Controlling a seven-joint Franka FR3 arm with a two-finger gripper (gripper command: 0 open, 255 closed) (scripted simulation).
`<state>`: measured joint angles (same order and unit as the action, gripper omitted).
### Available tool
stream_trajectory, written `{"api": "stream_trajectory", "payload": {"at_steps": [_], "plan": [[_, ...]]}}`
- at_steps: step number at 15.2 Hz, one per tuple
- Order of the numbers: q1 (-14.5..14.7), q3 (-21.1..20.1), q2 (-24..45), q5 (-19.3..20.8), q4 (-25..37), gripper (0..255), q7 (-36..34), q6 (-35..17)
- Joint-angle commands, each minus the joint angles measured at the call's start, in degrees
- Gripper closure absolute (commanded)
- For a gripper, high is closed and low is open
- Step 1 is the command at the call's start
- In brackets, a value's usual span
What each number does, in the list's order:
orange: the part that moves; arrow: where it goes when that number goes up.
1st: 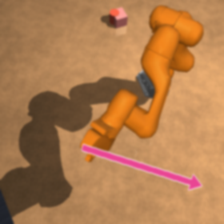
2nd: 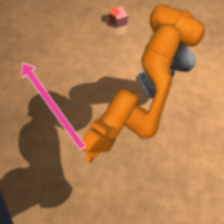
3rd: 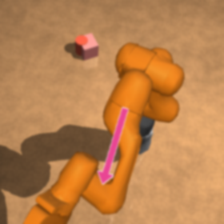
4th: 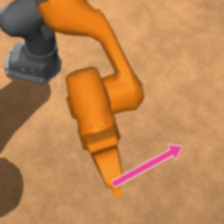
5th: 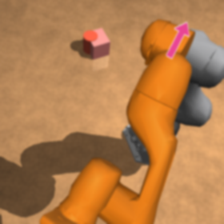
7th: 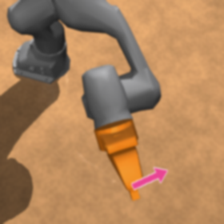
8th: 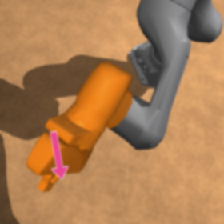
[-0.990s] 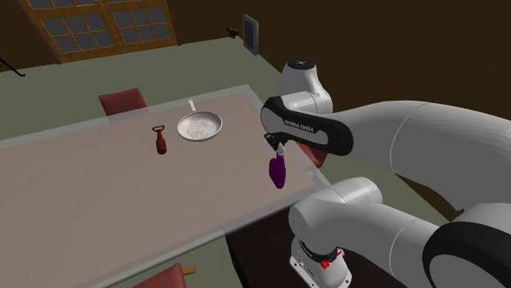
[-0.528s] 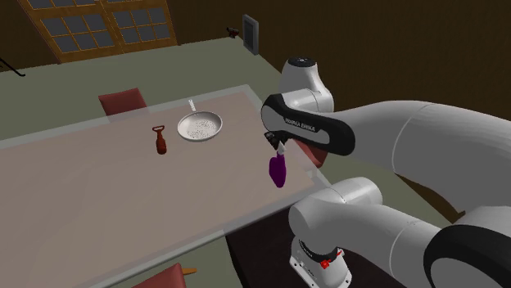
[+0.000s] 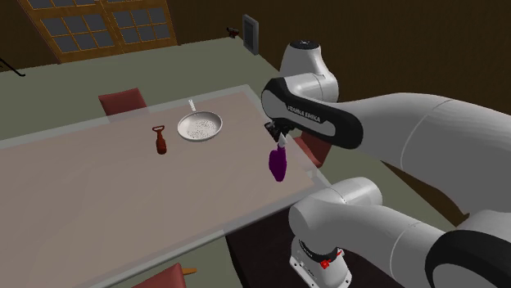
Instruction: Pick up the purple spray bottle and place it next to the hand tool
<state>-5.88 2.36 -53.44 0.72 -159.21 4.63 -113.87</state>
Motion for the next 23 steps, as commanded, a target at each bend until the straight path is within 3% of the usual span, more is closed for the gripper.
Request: {"api": "stream_trajectory", "payload": {"at_steps": [1, 23], "plan": [[0.05, -0.08, -0.16, -0.06, 1.54, 255, -0.06, 1.72], [0.30, -0.43, 2.32, -0.38, 19.84, 255, -0.29, 17.53]]}}
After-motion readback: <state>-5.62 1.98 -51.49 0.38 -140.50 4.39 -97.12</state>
